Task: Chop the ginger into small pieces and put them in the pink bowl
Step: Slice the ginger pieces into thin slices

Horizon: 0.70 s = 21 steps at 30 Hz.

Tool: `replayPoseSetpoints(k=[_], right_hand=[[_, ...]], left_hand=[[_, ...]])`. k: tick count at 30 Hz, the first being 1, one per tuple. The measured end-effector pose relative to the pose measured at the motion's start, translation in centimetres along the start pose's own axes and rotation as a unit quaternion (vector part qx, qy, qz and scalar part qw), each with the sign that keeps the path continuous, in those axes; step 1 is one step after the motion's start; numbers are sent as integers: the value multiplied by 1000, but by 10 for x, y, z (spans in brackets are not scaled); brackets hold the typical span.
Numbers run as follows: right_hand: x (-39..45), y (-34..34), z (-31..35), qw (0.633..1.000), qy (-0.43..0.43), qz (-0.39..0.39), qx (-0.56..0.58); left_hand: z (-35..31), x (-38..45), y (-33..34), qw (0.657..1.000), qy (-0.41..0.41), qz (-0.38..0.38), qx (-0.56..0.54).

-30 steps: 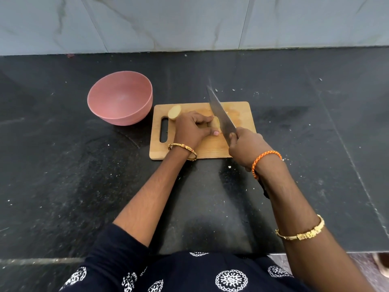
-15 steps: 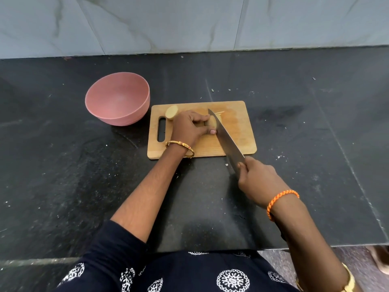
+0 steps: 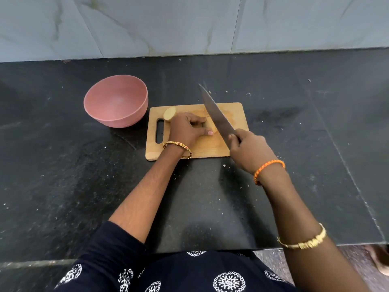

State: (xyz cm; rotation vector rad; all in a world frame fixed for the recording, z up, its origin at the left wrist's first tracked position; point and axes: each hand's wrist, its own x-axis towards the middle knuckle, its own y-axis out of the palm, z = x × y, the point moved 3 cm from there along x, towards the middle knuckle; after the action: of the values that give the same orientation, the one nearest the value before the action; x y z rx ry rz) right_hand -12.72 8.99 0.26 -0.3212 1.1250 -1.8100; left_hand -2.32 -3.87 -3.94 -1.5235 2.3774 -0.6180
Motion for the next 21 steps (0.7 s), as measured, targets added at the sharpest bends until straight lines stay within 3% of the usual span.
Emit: replayPoseSetpoints(k=[14, 21], right_hand=[[20, 12, 17, 996, 16, 7, -86], [24, 6, 7, 999, 2, 31, -33]], left_hand=[[2, 3, 3, 1000, 2, -3, -13], [4, 0, -1, 1000, 0, -11, -8]])
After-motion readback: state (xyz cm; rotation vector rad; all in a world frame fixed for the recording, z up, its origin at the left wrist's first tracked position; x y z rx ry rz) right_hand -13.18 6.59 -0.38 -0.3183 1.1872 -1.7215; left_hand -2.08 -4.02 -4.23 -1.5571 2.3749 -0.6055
